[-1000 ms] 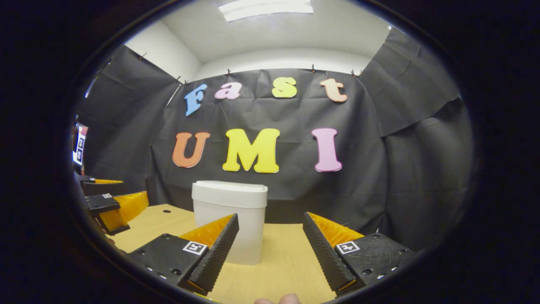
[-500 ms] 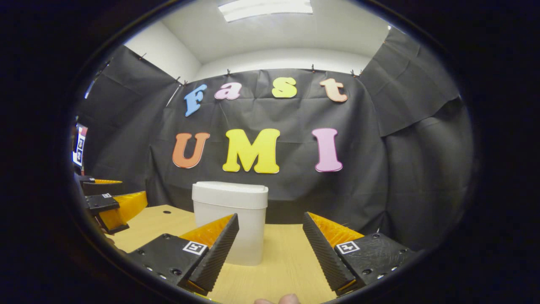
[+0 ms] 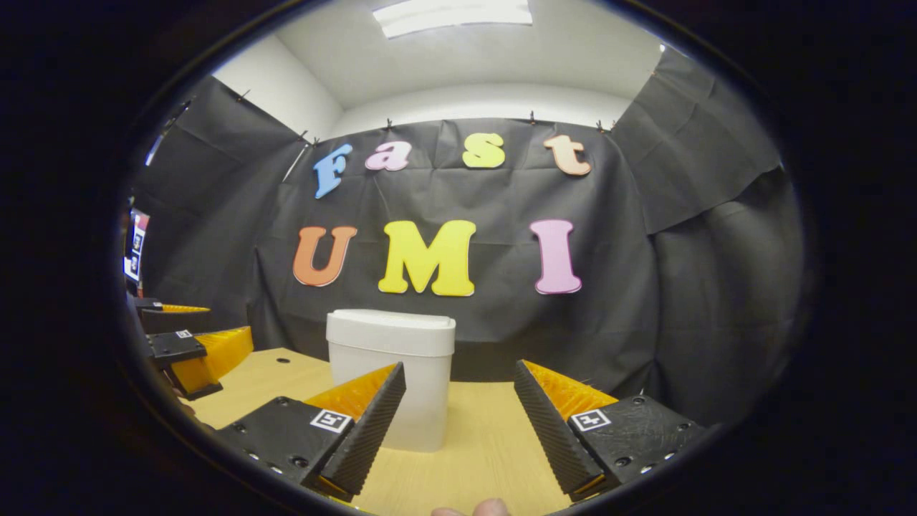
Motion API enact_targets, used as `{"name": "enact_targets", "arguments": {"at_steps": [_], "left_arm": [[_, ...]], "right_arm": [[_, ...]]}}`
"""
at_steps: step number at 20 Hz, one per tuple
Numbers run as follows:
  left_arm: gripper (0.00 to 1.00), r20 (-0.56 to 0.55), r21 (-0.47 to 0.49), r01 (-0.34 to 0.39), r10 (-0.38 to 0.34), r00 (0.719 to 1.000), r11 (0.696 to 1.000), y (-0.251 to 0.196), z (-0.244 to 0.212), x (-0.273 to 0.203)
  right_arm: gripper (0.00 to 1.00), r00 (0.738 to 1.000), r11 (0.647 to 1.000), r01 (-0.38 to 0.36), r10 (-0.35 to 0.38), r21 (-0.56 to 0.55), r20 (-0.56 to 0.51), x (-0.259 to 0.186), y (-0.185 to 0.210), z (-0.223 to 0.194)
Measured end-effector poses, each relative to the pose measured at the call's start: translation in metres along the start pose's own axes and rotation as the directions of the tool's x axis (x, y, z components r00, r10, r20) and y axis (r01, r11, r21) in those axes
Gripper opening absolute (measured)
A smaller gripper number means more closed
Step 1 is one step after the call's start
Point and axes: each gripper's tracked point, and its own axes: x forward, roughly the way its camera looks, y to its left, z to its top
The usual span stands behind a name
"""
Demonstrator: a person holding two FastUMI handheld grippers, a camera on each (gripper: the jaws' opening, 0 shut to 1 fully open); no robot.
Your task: Press the lid of the desktop garbage bin to open it, pick up the crumpled paper on the desktop and throw it into the bin, then pick up the pop can on the desktop and drop it into the bin, and finally close the garbage bin lid.
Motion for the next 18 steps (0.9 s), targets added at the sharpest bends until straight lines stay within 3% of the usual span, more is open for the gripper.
{"name": "enact_targets", "arguments": {"at_steps": [18], "left_arm": [[0.99, -0.006, -0.007, -0.009, 0.009, 1.0, 1.0, 0.0027, -0.0032, -0.0025]], "right_arm": [[0.93, 1.0, 1.0, -0.006, 0.006, -0.001, 0.004, -0.0041, 0.0063, -0.0003]]}}
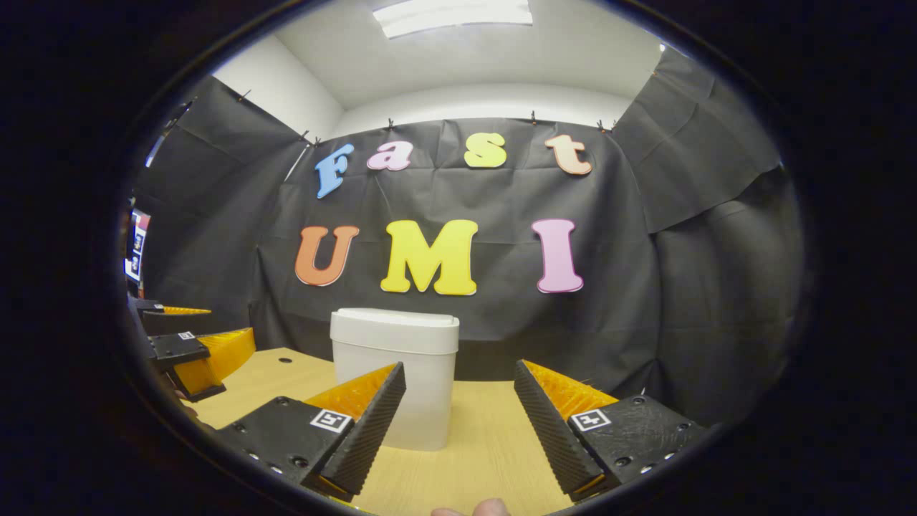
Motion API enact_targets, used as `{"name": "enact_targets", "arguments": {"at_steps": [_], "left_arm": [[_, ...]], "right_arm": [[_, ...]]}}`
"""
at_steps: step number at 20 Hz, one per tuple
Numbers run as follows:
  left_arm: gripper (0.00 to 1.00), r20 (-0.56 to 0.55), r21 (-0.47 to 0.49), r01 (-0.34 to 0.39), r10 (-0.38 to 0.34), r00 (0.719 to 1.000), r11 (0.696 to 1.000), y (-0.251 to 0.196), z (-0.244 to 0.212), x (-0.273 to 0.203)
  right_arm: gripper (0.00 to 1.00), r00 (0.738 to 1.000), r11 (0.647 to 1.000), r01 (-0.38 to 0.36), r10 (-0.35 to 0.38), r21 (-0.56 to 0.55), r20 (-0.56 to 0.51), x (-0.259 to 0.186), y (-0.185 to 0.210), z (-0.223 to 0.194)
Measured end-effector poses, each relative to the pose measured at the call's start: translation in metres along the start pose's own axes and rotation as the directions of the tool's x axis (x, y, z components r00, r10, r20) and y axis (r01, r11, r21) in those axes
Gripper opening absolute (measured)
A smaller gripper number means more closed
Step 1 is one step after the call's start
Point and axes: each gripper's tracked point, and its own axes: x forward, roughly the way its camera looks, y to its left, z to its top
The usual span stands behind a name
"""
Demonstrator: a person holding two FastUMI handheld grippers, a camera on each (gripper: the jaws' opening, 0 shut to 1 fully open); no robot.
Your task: Press the lid of the desktop garbage bin to open it, pick up the crumpled paper on the desktop and throw it into the bin, then pick up the pop can on the desktop and drop it into the bin, and finally close the garbage bin lid.
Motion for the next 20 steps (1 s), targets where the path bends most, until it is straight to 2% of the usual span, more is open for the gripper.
{"name": "enact_targets", "arguments": {"at_steps": [20], "left_arm": [[0.99, -0.005, 0.0, 0.004, -0.004, 1.0, 1.0, 0.0011, -0.0037, -0.001]], "right_arm": [[0.93, 1.0, 1.0, 0.008, -0.008, 0.005, -0.009, -0.0019, 0.0014, -0.0035]]}}
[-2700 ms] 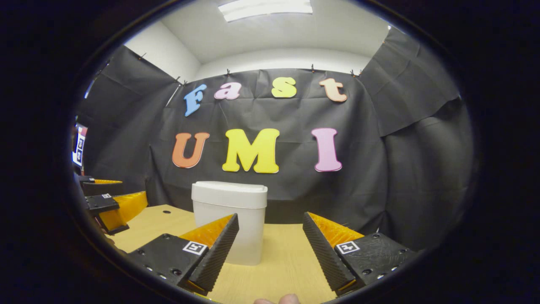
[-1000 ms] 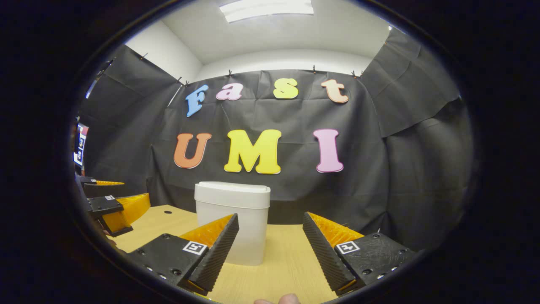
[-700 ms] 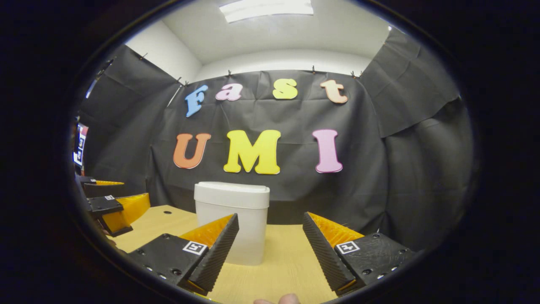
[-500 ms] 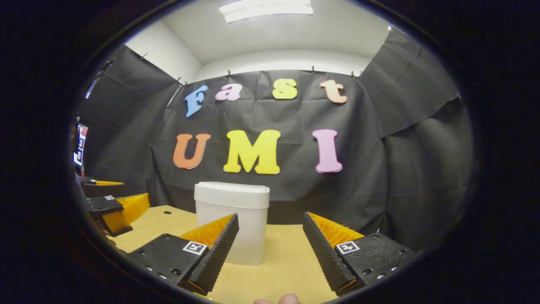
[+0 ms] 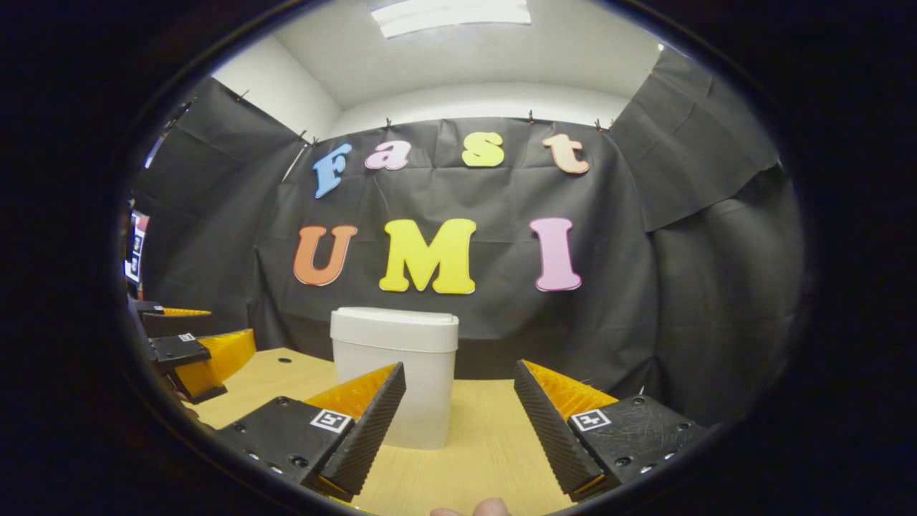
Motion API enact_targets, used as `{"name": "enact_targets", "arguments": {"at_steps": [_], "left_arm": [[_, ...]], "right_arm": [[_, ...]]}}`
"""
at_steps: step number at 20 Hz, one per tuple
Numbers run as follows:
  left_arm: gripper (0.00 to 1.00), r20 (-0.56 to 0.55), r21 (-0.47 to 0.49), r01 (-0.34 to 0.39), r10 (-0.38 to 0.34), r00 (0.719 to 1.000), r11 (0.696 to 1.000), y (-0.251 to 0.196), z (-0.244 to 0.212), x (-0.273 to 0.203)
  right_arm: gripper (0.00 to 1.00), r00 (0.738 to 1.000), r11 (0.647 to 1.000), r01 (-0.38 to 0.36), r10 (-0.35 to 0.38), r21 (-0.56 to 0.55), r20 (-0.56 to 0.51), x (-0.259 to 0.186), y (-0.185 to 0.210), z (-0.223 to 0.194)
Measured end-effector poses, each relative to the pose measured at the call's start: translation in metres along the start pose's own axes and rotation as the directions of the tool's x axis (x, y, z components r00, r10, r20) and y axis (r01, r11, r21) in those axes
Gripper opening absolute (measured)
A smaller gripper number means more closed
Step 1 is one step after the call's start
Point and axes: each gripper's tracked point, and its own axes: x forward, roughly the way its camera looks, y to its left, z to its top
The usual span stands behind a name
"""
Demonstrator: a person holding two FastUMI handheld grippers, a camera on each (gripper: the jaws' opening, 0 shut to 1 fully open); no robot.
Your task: Press the lid of the desktop garbage bin to open it, pick up the crumpled paper on the desktop and throw it into the bin, then pick up the pop can on the desktop and drop it into the bin, and finally close the garbage bin lid.
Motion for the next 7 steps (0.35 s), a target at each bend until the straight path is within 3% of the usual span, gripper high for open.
{"name": "enact_targets", "arguments": {"at_steps": [7], "left_arm": [[0.99, -0.003, 0.003, 0.002, -0.002, 1.0, 1.0, -0.001, -0.0019, 0.001]], "right_arm": [[0.93, 1.0, 1.0, -0.001, 0.001, 0.0, -0.005, -0.0006, 0.0009, -0.0016]]}}
